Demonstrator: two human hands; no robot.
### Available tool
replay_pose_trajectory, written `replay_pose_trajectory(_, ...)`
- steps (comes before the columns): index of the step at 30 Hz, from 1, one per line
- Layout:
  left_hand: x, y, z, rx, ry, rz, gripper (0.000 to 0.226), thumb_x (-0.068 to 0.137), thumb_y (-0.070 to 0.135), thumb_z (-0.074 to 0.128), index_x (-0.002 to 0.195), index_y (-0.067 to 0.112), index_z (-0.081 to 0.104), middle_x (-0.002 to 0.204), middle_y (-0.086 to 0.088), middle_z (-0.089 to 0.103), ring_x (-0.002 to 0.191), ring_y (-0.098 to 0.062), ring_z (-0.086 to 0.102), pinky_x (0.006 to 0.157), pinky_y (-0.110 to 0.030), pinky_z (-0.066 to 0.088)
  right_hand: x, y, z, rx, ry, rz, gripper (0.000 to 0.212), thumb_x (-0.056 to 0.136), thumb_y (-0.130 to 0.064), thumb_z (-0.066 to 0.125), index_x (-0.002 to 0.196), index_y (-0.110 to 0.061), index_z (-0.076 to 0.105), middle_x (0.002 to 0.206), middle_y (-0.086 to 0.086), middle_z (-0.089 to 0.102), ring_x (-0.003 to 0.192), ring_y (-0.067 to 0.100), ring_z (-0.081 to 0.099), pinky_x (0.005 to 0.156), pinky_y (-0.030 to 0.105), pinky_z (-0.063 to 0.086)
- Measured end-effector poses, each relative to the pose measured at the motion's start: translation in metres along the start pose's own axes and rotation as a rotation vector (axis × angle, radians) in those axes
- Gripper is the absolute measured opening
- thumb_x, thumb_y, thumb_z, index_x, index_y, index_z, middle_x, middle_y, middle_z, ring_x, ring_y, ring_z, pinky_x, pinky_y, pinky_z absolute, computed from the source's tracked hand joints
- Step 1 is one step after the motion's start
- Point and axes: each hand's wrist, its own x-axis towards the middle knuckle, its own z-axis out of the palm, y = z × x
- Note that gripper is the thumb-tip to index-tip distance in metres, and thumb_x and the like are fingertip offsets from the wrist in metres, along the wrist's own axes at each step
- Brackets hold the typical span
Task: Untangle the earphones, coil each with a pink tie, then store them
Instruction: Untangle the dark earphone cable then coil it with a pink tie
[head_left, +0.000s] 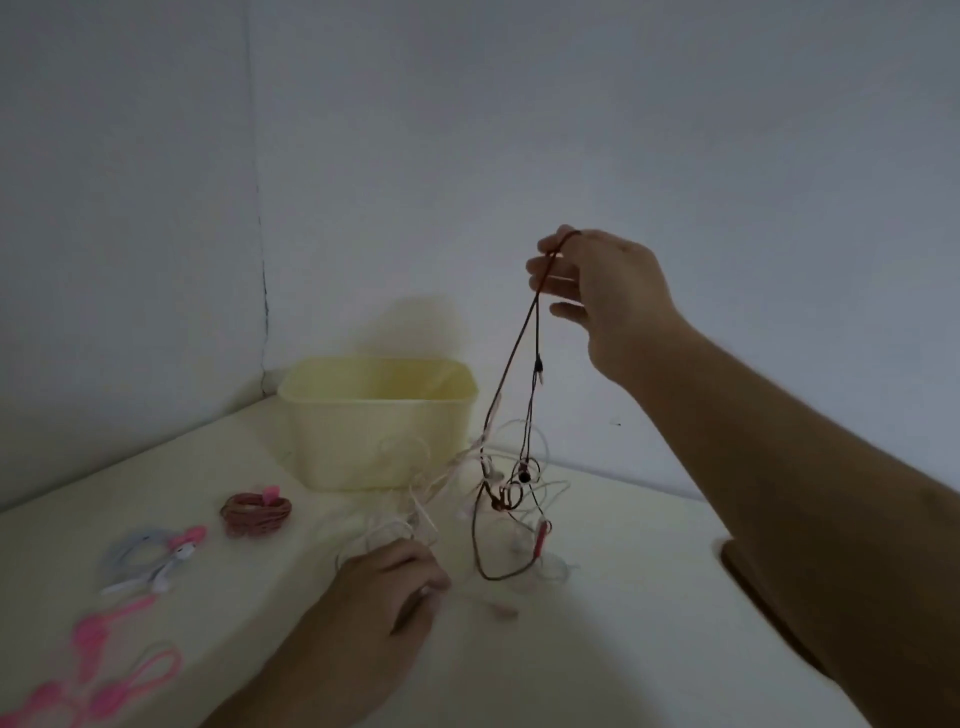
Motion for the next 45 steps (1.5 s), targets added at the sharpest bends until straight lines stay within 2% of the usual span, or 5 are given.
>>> replay_pose_trajectory(18, 0.000, 0.007, -0.013, -0.041, 0.148, -0.129, 0.049, 0.062, -0.002, 0.043, 0.086, 0.036, 0.065, 0.098, 0.029, 0.061, 0.093, 0.002, 0.063, 0.082, -0.021, 0.051, -0.007, -0.009, -0.002, -0.208, -0.241, -0.010, 0.086, 0.076, -0.056, 0.086, 0.148, -0.021, 0.054, 0.141, -0.004, 0.061, 0.128, 0.020, 0.059, 0.115, 0.049, 0.046)
replay_pose_trajectory(24, 0.012, 0.043, -0.042, -0.207, 0.516, -0.185, 0.016, 0.077, 0.019, 0.057, 0.084, 0.032, 0.059, 0.085, 0.011, 0.066, 0.080, -0.011, 0.066, 0.070, -0.024, 0.048, -0.033, 0.014, -0.004, -0.275, -0.373, -0.027, 0.064, 0.085, -0.036, 0.087, 0.142, -0.032, 0.059, 0.144, -0.011, 0.057, 0.128, 0.007, 0.057, 0.087, 0.022, 0.044)
replay_pose_trajectory(29, 0.043, 0.068, -0.055, -0.465, 0.256, -0.374, 0.063, 0.075, 0.060, 0.079, 0.130, 0.048, 0.052, 0.127, 0.028, 0.063, 0.119, 0.007, 0.057, 0.096, -0.026, 0.046, -0.050, 0.035, 0.007, -0.228, -0.439, -0.044, 0.059, 0.083, -0.040, 0.088, 0.136, -0.039, 0.063, 0.139, -0.013, 0.064, 0.130, 0.000, 0.059, 0.085, 0.024, 0.046)
replay_pose_trajectory(39, 0.058, 0.056, -0.017, -0.560, 0.264, -0.453, 0.022, 0.104, 0.016, 0.058, 0.091, 0.017, 0.076, 0.086, 0.005, 0.079, 0.048, 0.002, 0.055, 0.050, -0.018, 0.040, -0.061, 0.020, -0.001, 0.364, -0.195, -0.174, 0.057, 0.086, -0.036, 0.079, 0.136, -0.013, 0.065, 0.122, -0.011, 0.075, 0.125, 0.020, 0.070, 0.107, 0.045, 0.056)
replay_pose_trajectory(45, 0.052, 0.031, -0.009, -0.369, 0.201, -0.446, 0.017, 0.094, 0.019, 0.074, 0.096, 0.034, 0.080, 0.094, 0.026, 0.077, 0.090, 0.008, 0.069, 0.079, -0.018, 0.051, -0.070, 0.011, -0.032, 0.611, -0.067, -0.142, 0.014, 0.105, -0.035, 0.059, 0.099, -0.024, 0.064, 0.136, -0.002, 0.066, 0.108, 0.029, 0.078, 0.093, 0.043, 0.060)
